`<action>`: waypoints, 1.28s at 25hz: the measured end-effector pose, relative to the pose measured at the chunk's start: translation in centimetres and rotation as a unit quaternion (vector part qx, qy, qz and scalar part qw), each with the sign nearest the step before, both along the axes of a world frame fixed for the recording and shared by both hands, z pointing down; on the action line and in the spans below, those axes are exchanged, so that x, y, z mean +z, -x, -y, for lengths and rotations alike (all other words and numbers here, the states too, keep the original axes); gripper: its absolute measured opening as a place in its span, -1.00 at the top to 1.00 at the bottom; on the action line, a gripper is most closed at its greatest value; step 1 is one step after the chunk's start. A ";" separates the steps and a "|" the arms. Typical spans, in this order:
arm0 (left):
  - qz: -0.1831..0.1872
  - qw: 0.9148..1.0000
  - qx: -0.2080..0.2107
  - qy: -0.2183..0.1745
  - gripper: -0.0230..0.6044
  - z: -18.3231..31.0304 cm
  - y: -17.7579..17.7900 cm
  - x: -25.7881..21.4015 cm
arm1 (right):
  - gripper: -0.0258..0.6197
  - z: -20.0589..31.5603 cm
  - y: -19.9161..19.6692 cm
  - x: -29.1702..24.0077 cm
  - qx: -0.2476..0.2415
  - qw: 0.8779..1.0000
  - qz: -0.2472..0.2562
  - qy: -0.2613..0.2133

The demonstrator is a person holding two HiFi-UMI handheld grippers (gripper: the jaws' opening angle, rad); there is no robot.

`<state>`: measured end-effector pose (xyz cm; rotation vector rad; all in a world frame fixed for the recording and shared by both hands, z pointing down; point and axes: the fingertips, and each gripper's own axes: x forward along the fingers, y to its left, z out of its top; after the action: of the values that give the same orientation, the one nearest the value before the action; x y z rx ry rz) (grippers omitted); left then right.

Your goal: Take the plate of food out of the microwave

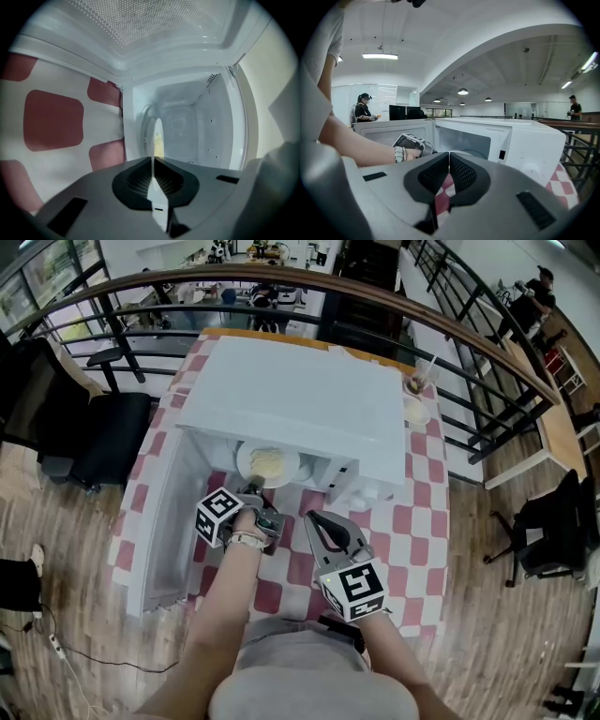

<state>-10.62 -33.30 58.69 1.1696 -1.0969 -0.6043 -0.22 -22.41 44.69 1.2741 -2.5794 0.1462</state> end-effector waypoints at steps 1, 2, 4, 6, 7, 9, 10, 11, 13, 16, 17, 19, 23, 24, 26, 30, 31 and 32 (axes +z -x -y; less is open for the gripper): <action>0.000 1.000 0.000 -0.001 0.90 -0.1 0.0 -0.1 | 0.84 -0.1 0.0 -0.1 0.000 1.000 0.000 -0.001; 0.000 1.000 0.000 -0.002 0.90 -0.2 0.0 -0.2 | 0.83 -0.1 0.0 -0.2 -0.001 1.000 0.000 -0.002; 0.000 1.000 0.001 -0.002 0.90 -0.5 -0.1 -0.2 | 0.83 -0.3 0.0 -0.5 -0.002 1.000 0.001 -0.005; -0.001 1.000 0.002 -0.001 0.90 -0.9 -0.3 -0.2 | 0.83 -0.5 0.0 -0.6 -0.004 1.000 0.001 -0.006; -0.001 1.000 0.001 -0.001 0.90 -1.1 -0.4 -0.3 | 0.84 -0.7 0.0 -0.6 -0.006 1.000 0.001 -0.006; -0.002 1.000 0.001 -0.003 0.90 -1.5 -0.4 -0.4 | 0.83 -1.0 -0.1 -0.7 -0.008 1.000 0.000 -0.007; -0.003 1.000 0.000 -0.004 0.90 -1.7 -0.4 -0.5 | 0.83 -1.1 0.0 -0.8 -0.009 1.000 0.000 -0.008; -0.003 1.000 -0.001 -0.005 0.90 -2.0 -0.4 -0.6 | 0.83 -1.3 0.0 -0.8 -0.011 1.000 0.000 -0.008; -0.002 1.000 -0.001 -0.008 0.90 -2.6 -0.4 -0.8 | 0.83 -1.7 -0.1 -0.9 -0.013 1.000 0.000 -0.009; 0.001 1.000 -0.002 -0.012 0.90 -3.6 -0.3 -1.0 | 0.84 -2.5 -0.1 -1.0 -0.017 1.000 0.001 -0.010; 0.002 1.000 -0.002 -0.013 0.90 -4.0 -0.3 -1.1 | 0.83 -2.8 -0.1 -1.1 -0.019 1.000 0.001 -0.011; 0.001 1.000 -0.003 -0.017 0.90 -4.6 -0.3 -1.3 | 0.83 -3.3 -0.2 -1.2 -0.021 1.000 0.002 -0.013; -0.002 1.000 -0.008 -0.022 0.90 -5.9 -0.7 -1.9 | 0.83 -4.4 -0.5 -1.6 -0.028 0.999 0.004 -0.017; -0.002 1.000 -0.010 -0.023 0.90 -6.1 -0.8 -2.1 | 0.83 -4.7 -0.6 -1.7 -0.029 0.999 0.004 -0.018; -0.004 1.000 -0.012 -0.027 0.90 -6.6 -1.0 -2.6 | 0.84 -5.0 -0.8 -2.1 -0.032 0.999 0.005 -0.022; -0.005 0.999 -0.018 -0.035 0.90 -7.9 -1.2 -3.7 | 0.84 -5.8 -1.1 -2.7 -0.037 0.999 0.011 -0.027; -0.006 0.999 -0.021 -0.037 0.90 -8.2 -1.2 -3.9 | 0.84 -6.0 -1.2 -2.8 -0.038 0.999 0.012 -0.028; -0.006 0.999 -0.023 -0.039 0.90 -8.5 -1.2 -4.2 | 0.84 -6.2 -1.3 -2.9 -0.040 0.999 0.014 -0.029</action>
<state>-9.42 -24.82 54.51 1.2083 -1.1010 -0.6943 1.04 -16.24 41.82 1.1948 -2.6713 0.0732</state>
